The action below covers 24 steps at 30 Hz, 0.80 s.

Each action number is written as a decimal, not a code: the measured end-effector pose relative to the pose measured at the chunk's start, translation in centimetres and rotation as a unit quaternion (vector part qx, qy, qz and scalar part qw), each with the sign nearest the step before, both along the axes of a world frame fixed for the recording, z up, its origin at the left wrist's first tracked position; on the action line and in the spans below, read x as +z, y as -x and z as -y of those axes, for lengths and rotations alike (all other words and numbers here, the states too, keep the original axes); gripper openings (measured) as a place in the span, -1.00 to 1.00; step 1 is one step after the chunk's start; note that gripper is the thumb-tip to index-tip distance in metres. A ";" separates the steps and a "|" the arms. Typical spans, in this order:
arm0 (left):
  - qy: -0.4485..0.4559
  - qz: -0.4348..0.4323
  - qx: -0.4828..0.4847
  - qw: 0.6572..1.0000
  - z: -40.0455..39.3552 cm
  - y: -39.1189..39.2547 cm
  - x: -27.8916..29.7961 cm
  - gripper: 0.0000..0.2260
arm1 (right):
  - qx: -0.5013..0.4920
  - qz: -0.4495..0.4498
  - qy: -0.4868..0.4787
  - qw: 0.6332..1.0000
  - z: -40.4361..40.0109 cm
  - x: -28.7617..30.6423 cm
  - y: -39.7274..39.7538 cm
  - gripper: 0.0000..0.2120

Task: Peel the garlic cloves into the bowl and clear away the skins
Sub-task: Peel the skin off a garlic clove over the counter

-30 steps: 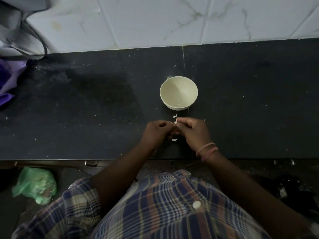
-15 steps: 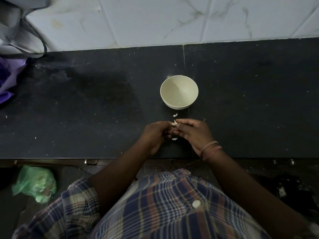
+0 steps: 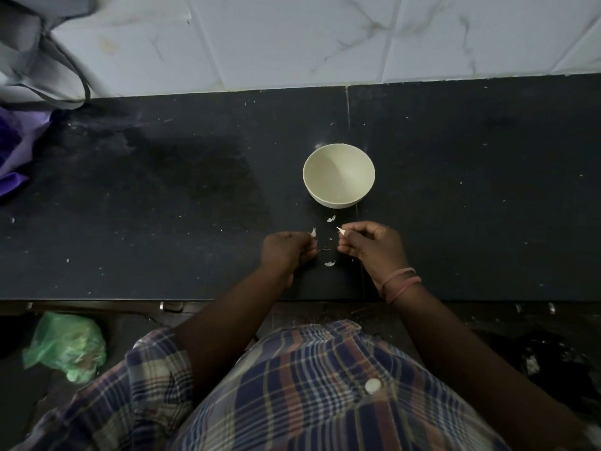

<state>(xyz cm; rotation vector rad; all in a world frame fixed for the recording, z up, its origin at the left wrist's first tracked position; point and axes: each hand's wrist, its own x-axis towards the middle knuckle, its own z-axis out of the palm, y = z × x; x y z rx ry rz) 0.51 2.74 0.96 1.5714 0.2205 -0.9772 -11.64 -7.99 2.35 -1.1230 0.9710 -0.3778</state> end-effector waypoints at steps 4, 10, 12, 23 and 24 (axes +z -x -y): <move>-0.010 0.009 -0.013 1.000 0.0 0.2 0.0 -0.95 | 0.013 -0.015 0.024 0.999 -0.2 -0.1 0.2 -0.88; 0.025 0.021 -0.053 0.998 0.4 1.0 0.3 -0.86 | 0.022 -0.027 0.073 0.997 -0.9 -0.3 0.1 -0.87; 0.059 0.016 -0.070 0.996 0.5 1.2 0.6 -0.87 | 0.027 -0.027 0.085 0.996 -1.0 -0.2 0.1 -0.87; 0.054 0.029 -0.129 0.990 0.5 1.5 1.4 -0.87 | 0.036 -0.017 0.090 0.995 -1.2 0.6 0.1 -0.87; 0.052 0.026 -0.134 0.989 0.6 1.6 1.4 -0.87 | 0.030 -0.018 0.085 0.996 -1.1 0.6 0.1 -0.87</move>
